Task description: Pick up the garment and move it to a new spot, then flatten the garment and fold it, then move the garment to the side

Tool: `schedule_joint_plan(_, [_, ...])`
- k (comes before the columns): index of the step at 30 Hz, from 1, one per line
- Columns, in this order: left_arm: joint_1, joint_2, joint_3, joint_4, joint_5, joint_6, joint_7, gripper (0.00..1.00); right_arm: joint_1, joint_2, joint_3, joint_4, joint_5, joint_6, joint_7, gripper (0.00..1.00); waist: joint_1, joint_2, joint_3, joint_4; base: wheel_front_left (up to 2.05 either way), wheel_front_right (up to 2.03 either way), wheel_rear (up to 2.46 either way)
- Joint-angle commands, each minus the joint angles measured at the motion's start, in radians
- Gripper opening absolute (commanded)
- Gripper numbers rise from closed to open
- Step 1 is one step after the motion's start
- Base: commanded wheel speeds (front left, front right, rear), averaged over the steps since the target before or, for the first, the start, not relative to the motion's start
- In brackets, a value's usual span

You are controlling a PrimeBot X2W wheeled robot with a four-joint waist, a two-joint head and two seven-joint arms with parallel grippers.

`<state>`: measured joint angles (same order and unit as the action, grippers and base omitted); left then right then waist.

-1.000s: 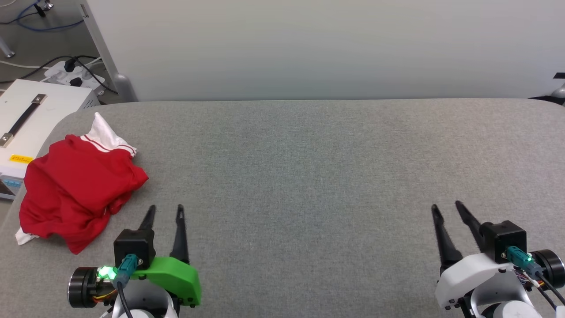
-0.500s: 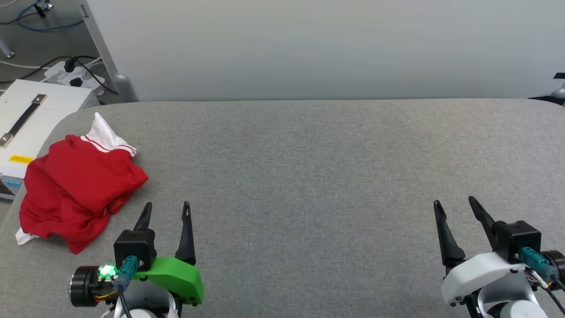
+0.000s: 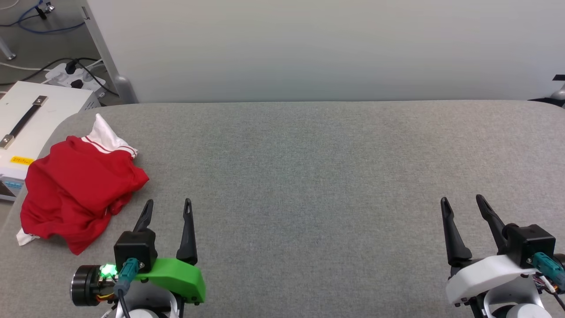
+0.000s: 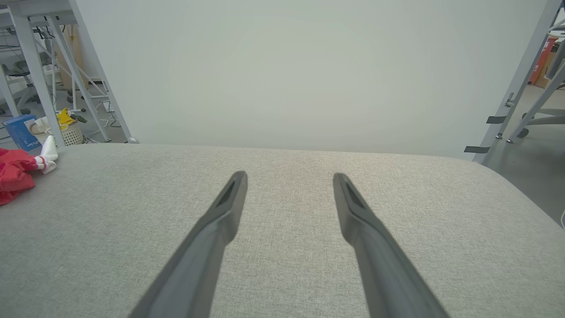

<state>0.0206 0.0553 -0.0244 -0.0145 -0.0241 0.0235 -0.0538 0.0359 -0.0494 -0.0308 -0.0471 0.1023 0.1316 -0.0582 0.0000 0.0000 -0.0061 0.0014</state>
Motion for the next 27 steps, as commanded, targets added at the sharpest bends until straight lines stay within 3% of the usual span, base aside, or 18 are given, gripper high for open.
schedule_joint_plan(1, [0.012,-0.001,-0.002,-0.006,-0.006,0.009,-0.014,1.0,0.01,0.0,-0.004,-0.011,0.014,0.0,-0.012,1.0,0.0,0.0,-0.001,0.0,0.0,0.0,0.0])
schedule_joint_plan(27, [0.03,-0.002,-0.029,-0.003,-0.023,0.012,-0.068,1.0,0.049,0.0,0.002,-0.009,0.054,0.0,-0.066,1.0,0.0,0.0,-0.006,0.003,0.0,0.0,0.0])
